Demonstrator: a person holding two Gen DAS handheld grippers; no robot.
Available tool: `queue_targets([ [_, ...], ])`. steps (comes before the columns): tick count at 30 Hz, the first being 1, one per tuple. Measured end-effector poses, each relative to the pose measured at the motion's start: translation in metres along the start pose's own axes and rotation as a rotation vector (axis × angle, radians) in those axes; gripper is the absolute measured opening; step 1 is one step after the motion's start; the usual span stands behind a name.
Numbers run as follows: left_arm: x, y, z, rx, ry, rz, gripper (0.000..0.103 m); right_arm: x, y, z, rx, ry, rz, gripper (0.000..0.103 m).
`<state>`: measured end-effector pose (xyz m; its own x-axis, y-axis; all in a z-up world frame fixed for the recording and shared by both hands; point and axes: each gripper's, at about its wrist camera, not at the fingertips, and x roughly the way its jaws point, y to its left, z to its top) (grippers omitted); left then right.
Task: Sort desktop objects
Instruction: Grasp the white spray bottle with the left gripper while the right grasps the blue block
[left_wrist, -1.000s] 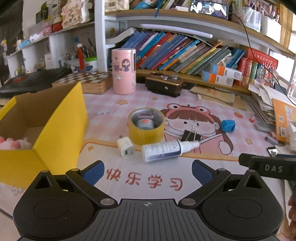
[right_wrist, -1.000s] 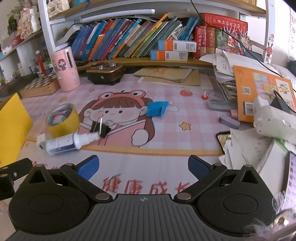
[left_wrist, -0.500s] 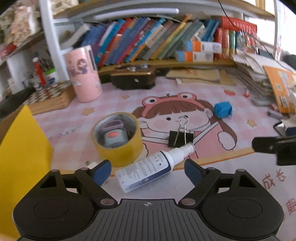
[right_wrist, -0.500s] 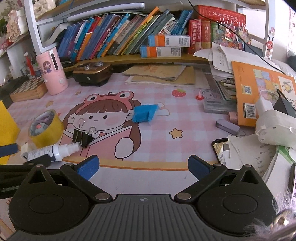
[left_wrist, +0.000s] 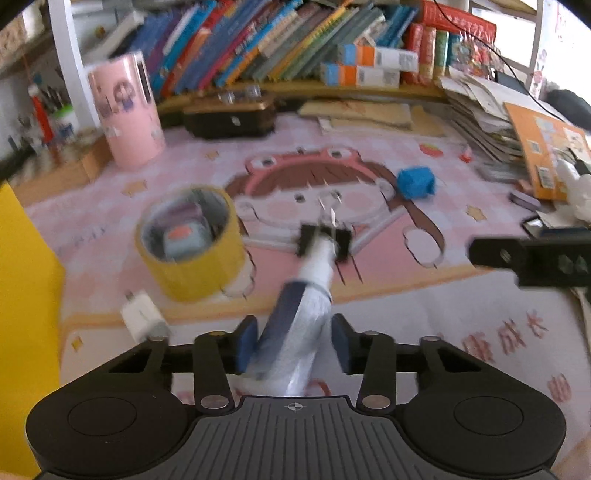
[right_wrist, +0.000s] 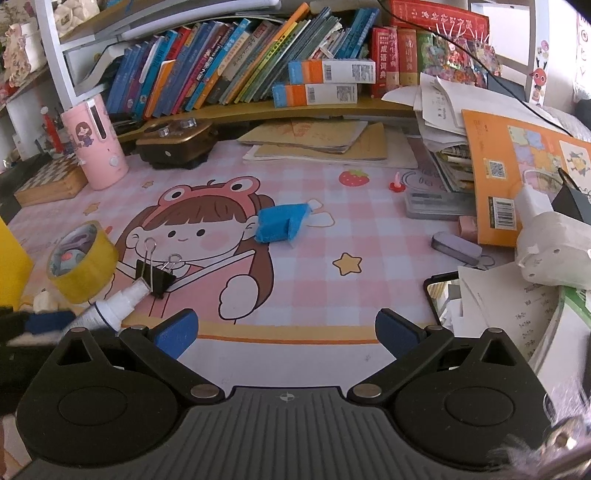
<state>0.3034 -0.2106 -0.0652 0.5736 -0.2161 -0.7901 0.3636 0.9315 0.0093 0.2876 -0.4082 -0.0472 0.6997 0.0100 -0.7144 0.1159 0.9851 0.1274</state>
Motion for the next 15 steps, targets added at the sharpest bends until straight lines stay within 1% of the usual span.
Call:
queue_targets([
  [1,0.002,0.000,-0.003,-0.018,0.024,-0.022,0.034,0.001,0.001,0.001,-0.001,-0.001,0.002,0.103],
  [2,0.002,-0.002,-0.006,-0.017,0.017,-0.022,0.034,0.003,0.002,0.001,-0.003,-0.002,0.005,0.103],
  [4,0.002,-0.008,-0.010,0.019,-0.001,-0.001,0.034,0.007,0.005,0.003,-0.010,-0.004,0.010,0.103],
  [8,0.001,-0.008,-0.012,-0.018,-0.013,0.009,0.031,0.017,0.011,0.010,-0.040,-0.024,0.007,0.103],
  [11,-0.008,0.000,-0.013,-0.115,-0.032,0.001,0.031,0.028,0.017,0.017,-0.075,-0.055,-0.002,0.103],
  [13,-0.020,0.003,-0.014,-0.148,-0.056,-0.001,0.031,0.037,0.019,0.024,-0.097,-0.073,-0.007,0.103],
  [15,-0.033,0.008,-0.014,-0.179,-0.080,-0.019,0.031,0.049,0.020,0.030,-0.113,-0.083,-0.009,0.102],
])
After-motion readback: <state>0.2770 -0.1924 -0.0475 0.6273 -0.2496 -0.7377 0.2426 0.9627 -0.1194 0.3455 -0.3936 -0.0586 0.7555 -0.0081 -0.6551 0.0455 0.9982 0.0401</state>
